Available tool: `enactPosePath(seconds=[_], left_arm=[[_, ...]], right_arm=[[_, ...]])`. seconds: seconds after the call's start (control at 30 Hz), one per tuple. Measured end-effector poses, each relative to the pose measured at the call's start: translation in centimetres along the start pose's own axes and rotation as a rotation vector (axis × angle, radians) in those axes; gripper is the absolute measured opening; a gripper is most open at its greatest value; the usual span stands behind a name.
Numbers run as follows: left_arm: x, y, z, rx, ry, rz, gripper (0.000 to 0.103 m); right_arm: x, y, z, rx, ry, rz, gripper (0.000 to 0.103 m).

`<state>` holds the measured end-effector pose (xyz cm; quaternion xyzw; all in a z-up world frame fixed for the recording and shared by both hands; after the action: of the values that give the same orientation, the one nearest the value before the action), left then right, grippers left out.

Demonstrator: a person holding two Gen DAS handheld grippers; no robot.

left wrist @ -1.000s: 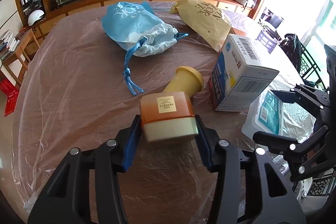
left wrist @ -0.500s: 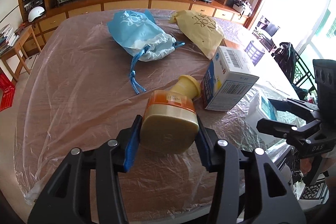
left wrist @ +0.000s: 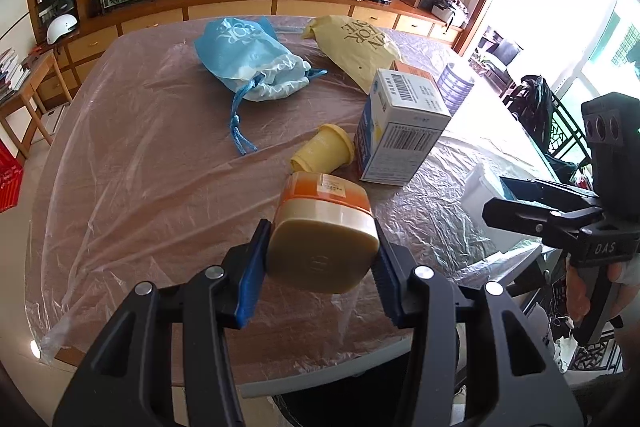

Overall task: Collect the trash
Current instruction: 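Carry the jar and floss box over the black bin and open both tools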

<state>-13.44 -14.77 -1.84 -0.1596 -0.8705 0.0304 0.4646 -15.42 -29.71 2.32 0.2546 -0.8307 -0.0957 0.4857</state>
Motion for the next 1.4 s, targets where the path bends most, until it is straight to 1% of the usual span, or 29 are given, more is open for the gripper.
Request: enactPosePath(seconds=[0.27, 0.37, 0.47, 0.6, 0.73, 0.83, 0.97, 1.23, 1.4], left_arm=[[1.6, -1.0, 0.9, -0.038, -0.011, 0.016, 0.049], [2.4, -1.7, 1.7, -0.069, -0.009, 0.025, 0.049], [2.8, -2.4, 2.8, -0.085, 0.009, 0.046, 0.049], [3.5, -3.6, 4.5, -0.121, 0.033, 0.062, 0.049], [3.9, -4.7, 6.1, -0.143, 0.058, 0.08, 0.049], [3.9, -5.5, 7.5, -0.17, 0.077, 0.076, 0.049], [3.7, -6.3, 8.8, -0.18, 0.099, 0.088, 0.049], [3.0, -6.6, 10.9, -0.187, 0.14, 0.09, 0.049], [2.1, -6.2, 12.0, -0.186, 0.169, 0.068, 0.049]], right_arm=[[2.8, 0.8, 0.8, 0.001, -0.023, -0.022, 0.082], [3.9, 1.5, 1.7, 0.014, -0.02, -0.04, 0.082], [4.6, 2.3, 3.0, 0.023, -0.013, -0.065, 0.082], [5.3, 3.0, 4.9, 0.04, 0.007, -0.065, 0.082], [5.2, 3.2, 6.6, 0.041, 0.037, -0.075, 0.082], [4.9, 3.5, 7.6, 0.05, 0.063, -0.073, 0.082], [4.5, 3.7, 9.0, 0.051, 0.087, -0.084, 0.082], [3.5, 4.0, 10.9, 0.094, 0.128, -0.054, 0.082], [2.7, 3.6, 11.9, 0.109, 0.148, -0.027, 0.082]])
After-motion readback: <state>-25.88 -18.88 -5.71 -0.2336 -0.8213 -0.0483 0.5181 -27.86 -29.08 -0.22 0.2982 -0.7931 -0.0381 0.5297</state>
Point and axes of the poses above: each gripper's, at about its wrist camera, not at the fingertips, and x roughly against the way its jaws point, y to its left, z to its underside, the point moved 8 cm from there along -x, roughly the way its jaws point, and after that the axes turned 1 degree about x, right-handed, at the moved point
